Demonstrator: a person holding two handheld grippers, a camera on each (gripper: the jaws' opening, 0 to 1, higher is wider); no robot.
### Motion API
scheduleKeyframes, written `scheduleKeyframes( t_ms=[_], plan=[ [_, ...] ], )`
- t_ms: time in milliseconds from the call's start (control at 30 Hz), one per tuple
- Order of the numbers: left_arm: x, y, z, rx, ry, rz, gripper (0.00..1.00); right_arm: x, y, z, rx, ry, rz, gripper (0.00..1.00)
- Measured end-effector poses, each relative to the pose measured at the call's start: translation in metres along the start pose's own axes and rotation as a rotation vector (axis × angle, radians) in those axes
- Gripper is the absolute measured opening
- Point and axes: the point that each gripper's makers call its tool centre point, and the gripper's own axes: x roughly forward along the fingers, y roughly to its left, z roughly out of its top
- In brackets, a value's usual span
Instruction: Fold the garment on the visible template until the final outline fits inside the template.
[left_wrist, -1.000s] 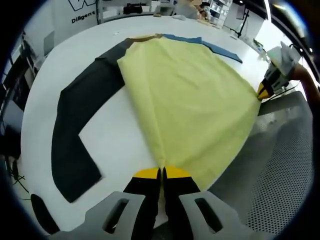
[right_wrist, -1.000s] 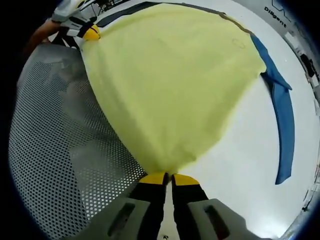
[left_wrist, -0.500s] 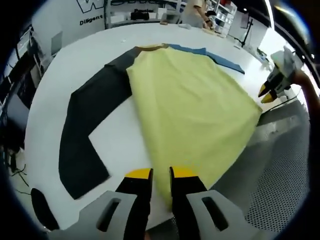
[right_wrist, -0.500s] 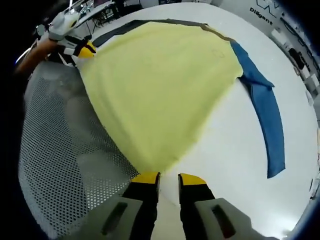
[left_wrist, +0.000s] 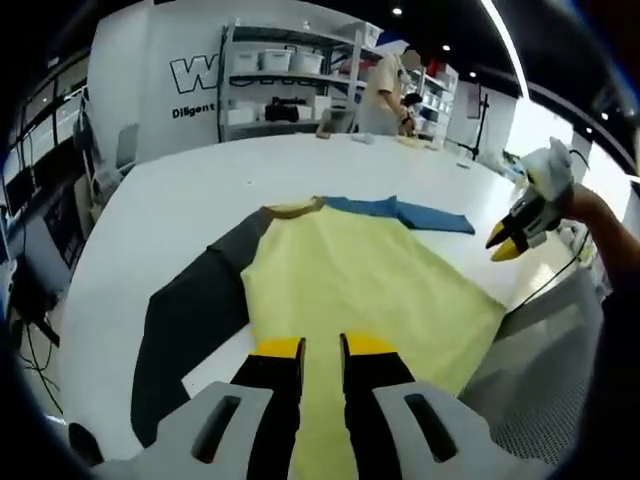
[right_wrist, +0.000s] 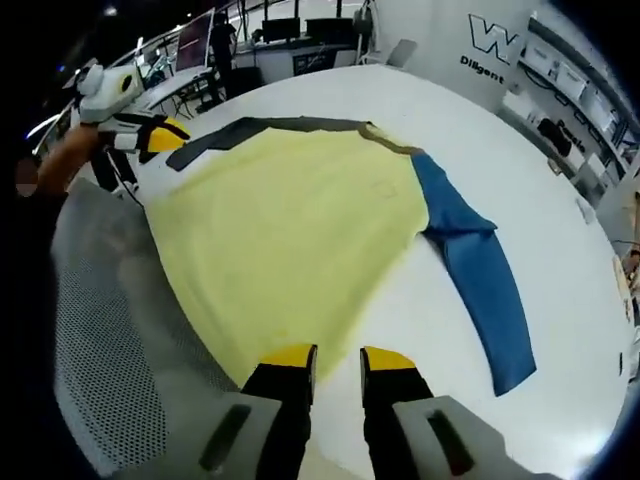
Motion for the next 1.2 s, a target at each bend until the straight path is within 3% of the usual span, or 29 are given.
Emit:
scheduleKeyframes(
  t_ms=[133,167,200,233,333,367,567,633,733,800,867,933,1067,1200],
  plan=[
    [-0.003,-0.001,0.020,0.025,-0.108,0.025,0.12,-0.004,-0.011,0.019,0.000,-0.104,-0.053,0.14],
    [-0.007,-0.004,0.029,0.069,-0.177,0.029,0.12,-0.005,-0.017,0.026,0.013,-0.150,-0.079,0.14],
    [-0.009,-0.005,0.031,0.070,-0.196,0.030,0.12,-0.006,-0.021,0.028,0.022,-0.168,-0.094,0.14],
    [-0.018,-0.015,0.039,0.021,-0.295,0.008,0.12,-0.009,-0.031,0.036,0.010,-0.227,-0.141,0.14],
    [-0.031,-0.024,0.039,0.026,-0.366,0.007,0.14,-0.012,-0.046,0.039,0.048,-0.276,-0.188,0.12],
    [-0.033,-0.028,0.038,0.036,-0.375,-0.001,0.15,-0.014,-0.052,0.041,0.057,-0.302,-0.209,0.13],
    [-0.047,-0.038,0.041,0.055,-0.417,0.004,0.22,-0.013,-0.086,0.028,0.134,-0.311,-0.290,0.13],
    [-0.048,-0.038,0.040,0.074,-0.445,0.022,0.32,-0.012,-0.101,0.019,0.162,-0.308,-0.318,0.14],
    [-0.047,-0.035,0.041,0.059,-0.438,0.028,0.42,-0.010,-0.116,0.007,0.202,-0.294,-0.342,0.14],
    [-0.043,-0.029,0.039,0.053,-0.428,0.045,0.60,-0.009,-0.127,0.000,0.232,-0.289,-0.364,0.14],
    [-0.039,-0.026,0.035,0.036,-0.406,0.057,0.68,-0.009,-0.136,-0.008,0.248,-0.273,-0.376,0.14],
    [-0.040,-0.026,0.039,0.040,-0.427,0.067,0.77,-0.010,-0.142,-0.011,0.260,-0.274,-0.388,0.14],
    [-0.042,-0.021,0.043,-0.016,-0.463,0.093,0.93,-0.013,-0.154,-0.020,0.298,-0.270,-0.423,0.13],
    [-0.050,-0.026,0.046,-0.056,-0.486,0.075,0.99,-0.014,-0.170,-0.031,0.340,-0.265,-0.457,0.13]
  ],
)
